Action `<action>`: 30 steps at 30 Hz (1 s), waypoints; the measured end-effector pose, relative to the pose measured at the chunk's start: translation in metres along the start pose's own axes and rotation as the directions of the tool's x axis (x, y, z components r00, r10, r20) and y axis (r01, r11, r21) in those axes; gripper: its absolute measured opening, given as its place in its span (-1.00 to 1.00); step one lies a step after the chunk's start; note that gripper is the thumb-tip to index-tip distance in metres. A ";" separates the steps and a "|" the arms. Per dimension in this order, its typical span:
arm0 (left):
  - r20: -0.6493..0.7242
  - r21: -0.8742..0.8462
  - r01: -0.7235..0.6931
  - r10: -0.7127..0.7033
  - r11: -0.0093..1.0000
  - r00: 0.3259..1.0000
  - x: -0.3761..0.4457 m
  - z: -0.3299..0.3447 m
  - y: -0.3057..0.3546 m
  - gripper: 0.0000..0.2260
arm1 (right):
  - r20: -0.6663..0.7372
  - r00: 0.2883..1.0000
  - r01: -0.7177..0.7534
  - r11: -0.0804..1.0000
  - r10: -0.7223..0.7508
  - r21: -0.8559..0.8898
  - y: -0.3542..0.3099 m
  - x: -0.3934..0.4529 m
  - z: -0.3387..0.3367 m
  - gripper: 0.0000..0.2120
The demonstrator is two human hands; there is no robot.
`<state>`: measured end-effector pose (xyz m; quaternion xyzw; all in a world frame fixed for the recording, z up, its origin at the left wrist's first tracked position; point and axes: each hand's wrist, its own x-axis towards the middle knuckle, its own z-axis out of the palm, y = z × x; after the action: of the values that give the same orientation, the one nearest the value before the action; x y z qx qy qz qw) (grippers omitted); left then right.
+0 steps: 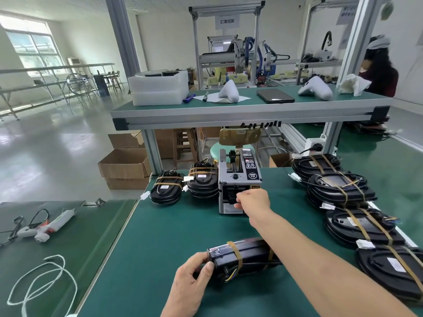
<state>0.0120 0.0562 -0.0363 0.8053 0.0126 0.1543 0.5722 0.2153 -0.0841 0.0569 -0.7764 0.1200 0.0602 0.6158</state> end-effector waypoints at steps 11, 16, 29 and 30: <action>-0.014 -0.002 -0.037 0.037 0.999 0.999 -0.003 -0.001 0.007 -0.72 | -0.114 0.977 -0.147 0.958 0.180 0.247 -0.008 0.009 0.020 -0.89; -0.022 -0.010 -0.043 0.042 0.999 0.999 -0.005 -0.003 0.011 -0.75 | -0.099 0.965 -0.202 0.930 0.242 0.308 -0.007 0.011 0.024 -0.82; -0.030 0.012 -0.022 0.022 1.000 0.999 -0.006 -0.003 0.012 -0.79 | -0.121 0.947 -0.244 0.911 0.297 0.331 -0.010 0.011 0.026 -0.77; -0.030 0.007 -0.017 0.017 1.000 0.999 -0.006 -0.003 0.011 -0.80 | -0.116 0.949 -0.242 0.912 0.295 0.332 -0.010 0.009 0.024 -0.78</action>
<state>0.0034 0.0535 -0.0263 0.8049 0.0147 0.1713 0.5680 0.2282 -0.0597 0.0583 -0.6469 0.2841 0.0606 0.7051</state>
